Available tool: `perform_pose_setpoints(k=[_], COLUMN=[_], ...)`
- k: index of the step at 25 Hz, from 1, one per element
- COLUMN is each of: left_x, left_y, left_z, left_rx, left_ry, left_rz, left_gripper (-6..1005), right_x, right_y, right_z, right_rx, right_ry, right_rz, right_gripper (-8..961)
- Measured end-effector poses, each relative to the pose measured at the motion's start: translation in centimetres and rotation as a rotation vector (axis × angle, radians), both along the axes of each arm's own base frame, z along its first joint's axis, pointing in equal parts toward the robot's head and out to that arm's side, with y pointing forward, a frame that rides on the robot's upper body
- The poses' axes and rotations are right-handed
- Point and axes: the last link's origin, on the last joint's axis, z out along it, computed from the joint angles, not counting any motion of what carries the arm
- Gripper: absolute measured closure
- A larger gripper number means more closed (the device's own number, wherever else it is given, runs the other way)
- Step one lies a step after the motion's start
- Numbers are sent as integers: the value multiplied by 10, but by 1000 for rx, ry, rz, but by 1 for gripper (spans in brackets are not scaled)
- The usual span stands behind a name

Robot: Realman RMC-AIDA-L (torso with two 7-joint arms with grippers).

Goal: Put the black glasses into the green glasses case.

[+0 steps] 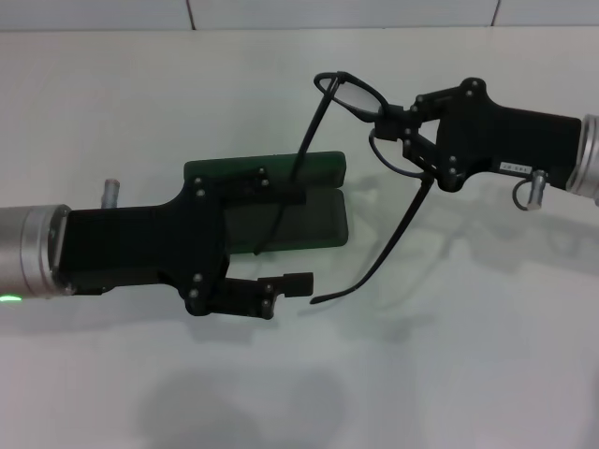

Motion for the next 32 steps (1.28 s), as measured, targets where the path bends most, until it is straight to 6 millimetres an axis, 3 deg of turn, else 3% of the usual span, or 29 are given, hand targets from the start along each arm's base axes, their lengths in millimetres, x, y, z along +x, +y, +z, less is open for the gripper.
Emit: perform_pose_setpoints(k=[24, 28, 32], left_x=[4, 4, 0], left_y=[0, 1, 0], left_z=[-5, -5, 1], left_rx=[-16, -12, 9], left_ry=[-21, -28, -41], left_rz=[2, 6, 24], left_gripper=[161, 162, 162], right_x=[-17, -12, 1], right_y=[5, 9, 11], right_z=[1, 4, 19], right_rx=[0, 43, 116], right_ry=[30, 29, 69], right_rz=[44, 20, -36], right_gripper=[884, 885, 885])
